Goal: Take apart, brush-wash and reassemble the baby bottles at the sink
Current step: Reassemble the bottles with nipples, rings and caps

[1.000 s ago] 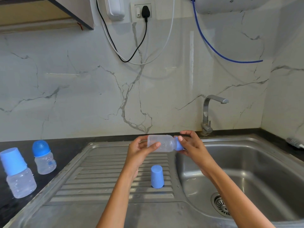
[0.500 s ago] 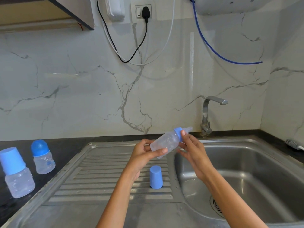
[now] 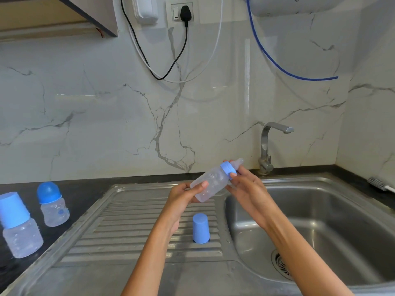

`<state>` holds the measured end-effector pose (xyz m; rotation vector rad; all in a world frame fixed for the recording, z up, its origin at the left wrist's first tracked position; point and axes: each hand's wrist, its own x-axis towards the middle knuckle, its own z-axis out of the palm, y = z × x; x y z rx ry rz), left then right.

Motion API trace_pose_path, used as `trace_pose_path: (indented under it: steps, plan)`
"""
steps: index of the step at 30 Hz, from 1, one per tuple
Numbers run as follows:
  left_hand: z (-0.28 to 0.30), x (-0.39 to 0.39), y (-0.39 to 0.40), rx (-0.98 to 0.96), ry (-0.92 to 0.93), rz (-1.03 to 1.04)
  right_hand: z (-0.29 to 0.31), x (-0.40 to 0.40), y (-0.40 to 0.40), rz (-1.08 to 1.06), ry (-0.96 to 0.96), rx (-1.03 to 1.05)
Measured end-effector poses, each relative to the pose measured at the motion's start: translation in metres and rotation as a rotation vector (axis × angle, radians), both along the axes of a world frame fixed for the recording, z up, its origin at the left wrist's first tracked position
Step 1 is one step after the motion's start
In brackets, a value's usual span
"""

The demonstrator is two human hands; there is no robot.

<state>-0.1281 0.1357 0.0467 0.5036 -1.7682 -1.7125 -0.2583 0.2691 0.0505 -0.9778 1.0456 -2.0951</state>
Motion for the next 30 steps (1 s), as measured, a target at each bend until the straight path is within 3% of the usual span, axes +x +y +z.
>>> trace_pose_path:
  steps: [7, 13, 20, 25, 30]
  plan:
    - [-0.001, -0.005, 0.01, -0.085, -0.048, -0.013, -0.006, 0.008, -0.007, -0.279, -0.062, 0.153]
    - [-0.004, -0.004, -0.001, -0.055, -0.041, 0.058, -0.003, -0.001, -0.008, -0.013, -0.125, -0.04]
    - [-0.006, -0.008, 0.004, -0.107, -0.053, 0.048, -0.009, 0.004, -0.008, -0.273, -0.079, 0.132]
    - [-0.003, -0.004, -0.002, -0.055, -0.021, 0.04, -0.004, 0.006, -0.006, -0.018, 0.005, -0.029]
    - [-0.005, -0.006, -0.001, -0.149, -0.056, 0.038, -0.013, 0.009, -0.005, -0.274, -0.108, 0.154]
